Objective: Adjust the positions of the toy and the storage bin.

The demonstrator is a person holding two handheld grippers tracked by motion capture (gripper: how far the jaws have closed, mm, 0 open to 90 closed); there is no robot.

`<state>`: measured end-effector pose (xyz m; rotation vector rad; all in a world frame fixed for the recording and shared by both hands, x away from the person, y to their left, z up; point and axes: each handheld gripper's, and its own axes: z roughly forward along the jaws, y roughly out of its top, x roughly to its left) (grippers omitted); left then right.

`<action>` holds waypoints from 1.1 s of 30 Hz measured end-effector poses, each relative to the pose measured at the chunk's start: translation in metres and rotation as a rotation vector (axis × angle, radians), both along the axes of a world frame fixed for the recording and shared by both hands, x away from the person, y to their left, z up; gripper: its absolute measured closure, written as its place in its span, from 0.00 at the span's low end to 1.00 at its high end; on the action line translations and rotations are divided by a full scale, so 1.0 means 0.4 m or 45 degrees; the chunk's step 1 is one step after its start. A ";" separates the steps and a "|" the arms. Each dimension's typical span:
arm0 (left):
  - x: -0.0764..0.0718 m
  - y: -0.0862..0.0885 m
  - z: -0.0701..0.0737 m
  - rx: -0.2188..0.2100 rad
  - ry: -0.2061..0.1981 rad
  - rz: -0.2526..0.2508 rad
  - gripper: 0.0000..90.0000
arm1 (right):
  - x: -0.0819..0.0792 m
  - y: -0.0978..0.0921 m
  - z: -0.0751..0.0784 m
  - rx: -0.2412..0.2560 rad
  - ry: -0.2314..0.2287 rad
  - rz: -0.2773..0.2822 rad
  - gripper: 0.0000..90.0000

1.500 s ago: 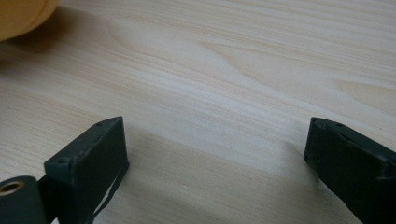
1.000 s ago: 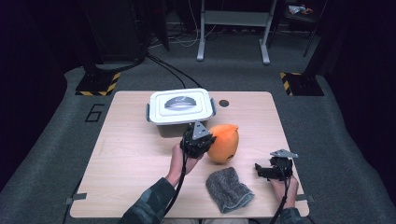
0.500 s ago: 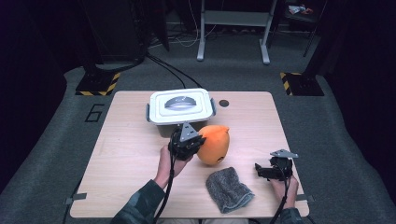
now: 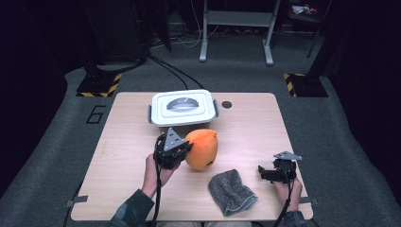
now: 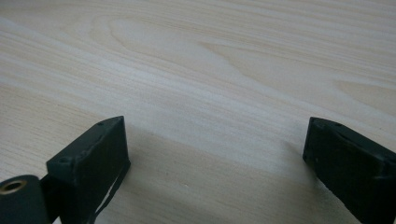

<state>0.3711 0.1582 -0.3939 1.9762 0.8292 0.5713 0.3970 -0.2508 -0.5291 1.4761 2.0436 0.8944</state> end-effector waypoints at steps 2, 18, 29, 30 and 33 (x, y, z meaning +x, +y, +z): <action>-0.011 0.019 -0.003 -0.001 0.005 0.018 0.94 | 0.000 0.000 0.000 -0.001 0.000 0.000 0.06; -0.077 0.183 -0.033 -0.022 0.024 0.216 0.94 | 0.000 0.000 0.000 -0.012 -0.001 0.004 0.06; -0.120 0.282 -0.049 -0.048 0.043 0.374 0.94 | -0.001 0.000 0.000 -0.015 -0.003 0.004 0.06; -0.121 0.291 -0.051 -0.046 0.048 0.392 0.94 | -0.001 0.000 0.000 -0.016 -0.003 0.004 0.06; -0.123 0.314 -0.063 -0.036 0.066 0.452 0.94 | -0.001 0.000 0.000 -0.015 -0.004 0.003 0.06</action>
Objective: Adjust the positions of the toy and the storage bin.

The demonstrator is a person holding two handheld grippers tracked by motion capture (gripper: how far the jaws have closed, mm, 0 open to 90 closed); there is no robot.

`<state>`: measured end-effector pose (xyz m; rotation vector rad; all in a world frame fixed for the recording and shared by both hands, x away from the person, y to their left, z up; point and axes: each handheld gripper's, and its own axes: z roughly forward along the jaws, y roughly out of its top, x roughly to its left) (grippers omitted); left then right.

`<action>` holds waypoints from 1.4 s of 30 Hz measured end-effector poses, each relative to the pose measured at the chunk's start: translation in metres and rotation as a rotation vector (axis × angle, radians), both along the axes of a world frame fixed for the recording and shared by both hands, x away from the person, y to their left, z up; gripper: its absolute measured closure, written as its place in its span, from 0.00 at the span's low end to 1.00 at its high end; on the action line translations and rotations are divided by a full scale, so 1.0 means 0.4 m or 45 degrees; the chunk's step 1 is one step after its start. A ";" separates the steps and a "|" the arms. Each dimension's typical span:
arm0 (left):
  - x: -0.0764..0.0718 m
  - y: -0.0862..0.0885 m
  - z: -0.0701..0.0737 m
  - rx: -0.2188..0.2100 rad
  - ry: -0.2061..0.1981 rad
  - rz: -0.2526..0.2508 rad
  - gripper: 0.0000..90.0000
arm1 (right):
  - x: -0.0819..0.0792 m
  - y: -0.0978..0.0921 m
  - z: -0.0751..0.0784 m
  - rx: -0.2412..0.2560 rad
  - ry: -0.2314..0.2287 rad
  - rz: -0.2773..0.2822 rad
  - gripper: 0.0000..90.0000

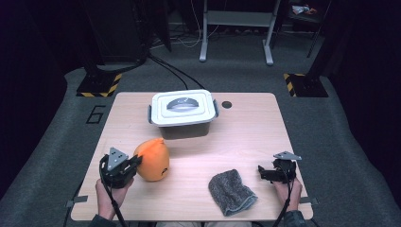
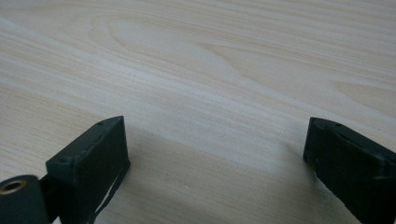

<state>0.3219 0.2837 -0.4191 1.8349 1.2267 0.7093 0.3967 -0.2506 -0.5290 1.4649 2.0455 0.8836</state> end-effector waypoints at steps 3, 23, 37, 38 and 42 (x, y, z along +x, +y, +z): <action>0.000 0.019 -0.011 0.009 0.012 0.054 0.94 | 0.000 0.000 0.000 0.000 0.001 0.000 0.06; 0.063 0.114 -0.038 0.129 0.072 0.339 0.54 | 0.000 0.000 0.000 0.000 0.001 -0.002 0.06; 0.081 0.105 -0.039 0.022 0.107 0.246 0.49 | 0.000 0.000 0.000 0.001 0.001 -0.002 0.06; 0.082 0.104 -0.037 0.029 0.107 0.231 0.47 | 0.000 0.000 0.000 0.001 0.002 -0.002 0.06; 0.093 0.094 -0.030 0.010 0.105 0.193 0.41 | 0.001 0.000 0.000 0.004 0.003 -0.004 0.06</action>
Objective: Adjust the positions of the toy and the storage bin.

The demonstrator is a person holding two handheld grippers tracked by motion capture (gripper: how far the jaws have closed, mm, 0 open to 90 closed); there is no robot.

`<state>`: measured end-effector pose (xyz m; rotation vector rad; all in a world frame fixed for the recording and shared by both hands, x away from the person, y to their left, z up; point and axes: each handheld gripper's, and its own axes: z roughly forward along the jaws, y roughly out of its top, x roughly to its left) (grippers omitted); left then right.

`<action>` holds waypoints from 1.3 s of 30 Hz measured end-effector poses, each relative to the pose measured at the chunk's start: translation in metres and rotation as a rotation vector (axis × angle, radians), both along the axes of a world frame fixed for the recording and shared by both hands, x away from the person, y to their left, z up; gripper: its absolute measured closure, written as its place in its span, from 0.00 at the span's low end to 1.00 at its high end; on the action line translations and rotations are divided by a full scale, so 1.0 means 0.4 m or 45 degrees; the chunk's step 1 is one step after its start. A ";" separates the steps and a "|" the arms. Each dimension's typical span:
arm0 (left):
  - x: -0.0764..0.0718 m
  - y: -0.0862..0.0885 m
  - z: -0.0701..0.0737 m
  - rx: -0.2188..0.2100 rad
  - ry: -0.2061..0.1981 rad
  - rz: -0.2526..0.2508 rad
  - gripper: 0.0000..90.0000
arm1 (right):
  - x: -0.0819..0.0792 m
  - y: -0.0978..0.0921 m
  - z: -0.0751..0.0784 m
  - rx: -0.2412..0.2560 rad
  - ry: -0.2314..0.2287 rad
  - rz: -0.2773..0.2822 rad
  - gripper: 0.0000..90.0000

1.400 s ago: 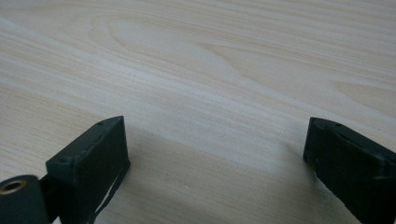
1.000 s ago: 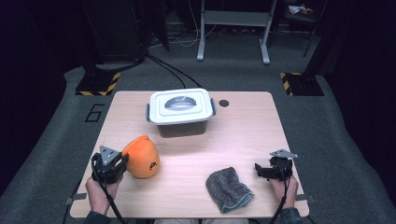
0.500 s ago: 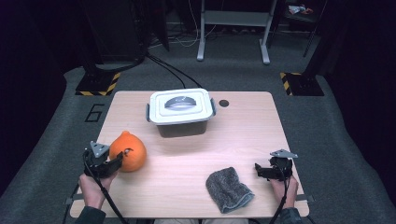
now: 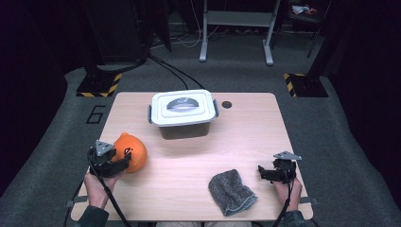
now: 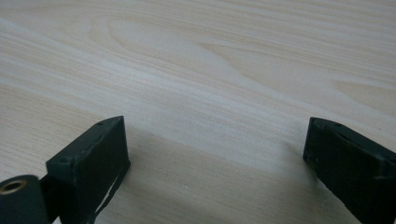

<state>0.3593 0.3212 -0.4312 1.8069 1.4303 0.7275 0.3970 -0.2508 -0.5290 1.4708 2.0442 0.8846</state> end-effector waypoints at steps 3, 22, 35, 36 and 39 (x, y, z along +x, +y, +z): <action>0.013 -0.011 0.010 -0.003 -0.009 -0.031 0.36 | 0.000 0.000 0.000 0.003 0.003 0.000 0.06; 0.165 -0.102 0.084 -0.011 -0.006 -0.177 0.11 | 0.000 0.000 0.000 0.004 0.003 0.005 0.07; 0.289 -0.160 0.104 0.038 0.032 -0.251 0.01 | 0.000 0.000 0.000 0.004 0.001 0.008 0.07; 0.299 -0.163 0.102 0.027 0.032 -0.249 0.01 | 0.000 0.000 0.000 0.004 0.001 0.008 0.07; 0.327 -0.167 0.097 0.041 0.045 -0.260 0.03 | 0.000 0.000 0.000 0.004 0.001 0.008 0.07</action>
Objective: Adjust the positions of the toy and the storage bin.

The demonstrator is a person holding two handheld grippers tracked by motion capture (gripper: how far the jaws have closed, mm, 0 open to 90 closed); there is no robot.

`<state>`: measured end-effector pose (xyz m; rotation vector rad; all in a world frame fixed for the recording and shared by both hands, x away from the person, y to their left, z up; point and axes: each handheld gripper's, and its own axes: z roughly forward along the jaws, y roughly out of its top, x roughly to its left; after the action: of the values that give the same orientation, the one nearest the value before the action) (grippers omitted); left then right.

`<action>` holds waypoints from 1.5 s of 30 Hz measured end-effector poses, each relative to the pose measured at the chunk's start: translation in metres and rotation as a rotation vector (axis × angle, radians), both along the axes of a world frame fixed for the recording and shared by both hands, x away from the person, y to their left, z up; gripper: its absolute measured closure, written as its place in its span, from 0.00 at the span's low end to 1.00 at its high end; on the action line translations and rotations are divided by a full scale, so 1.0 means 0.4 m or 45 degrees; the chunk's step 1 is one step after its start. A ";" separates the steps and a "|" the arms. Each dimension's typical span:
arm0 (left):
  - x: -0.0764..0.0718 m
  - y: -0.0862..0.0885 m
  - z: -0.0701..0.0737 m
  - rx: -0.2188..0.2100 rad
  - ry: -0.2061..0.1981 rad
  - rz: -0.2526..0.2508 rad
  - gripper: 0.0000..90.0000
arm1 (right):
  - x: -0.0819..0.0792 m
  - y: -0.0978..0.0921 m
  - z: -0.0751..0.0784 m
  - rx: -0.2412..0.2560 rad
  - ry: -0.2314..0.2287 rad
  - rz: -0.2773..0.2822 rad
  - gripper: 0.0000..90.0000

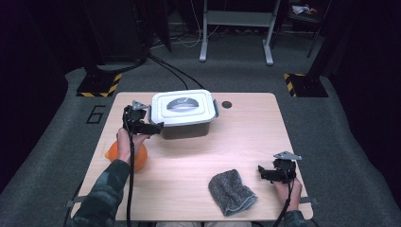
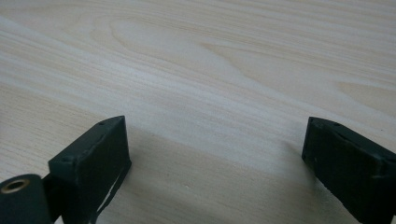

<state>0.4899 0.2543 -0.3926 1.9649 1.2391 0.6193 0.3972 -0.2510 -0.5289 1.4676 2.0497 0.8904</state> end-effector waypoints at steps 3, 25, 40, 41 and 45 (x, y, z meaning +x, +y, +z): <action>0.026 0.000 -0.004 -0.026 0.014 0.011 0.05 | 0.000 0.000 0.000 -0.001 0.000 0.001 0.07; 0.106 -0.032 -0.039 -0.033 0.057 -0.042 0.09 | -0.001 0.000 0.000 -0.003 -0.002 0.004 0.07; 0.107 -0.048 -0.041 -0.035 0.040 -0.070 0.09 | -0.001 0.000 0.000 -0.006 -0.003 0.010 0.07; 0.108 -0.050 -0.041 -0.035 0.043 -0.078 0.09 | -0.001 0.000 0.000 -0.006 -0.003 0.010 0.07; 0.110 -0.061 -0.041 -0.036 0.043 -0.103 0.09 | -0.001 0.000 0.000 -0.006 -0.003 0.011 0.08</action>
<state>0.5338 0.2299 -0.4090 1.9987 1.1759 0.5273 0.3968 -0.2510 -0.5289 1.4562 2.0566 0.8897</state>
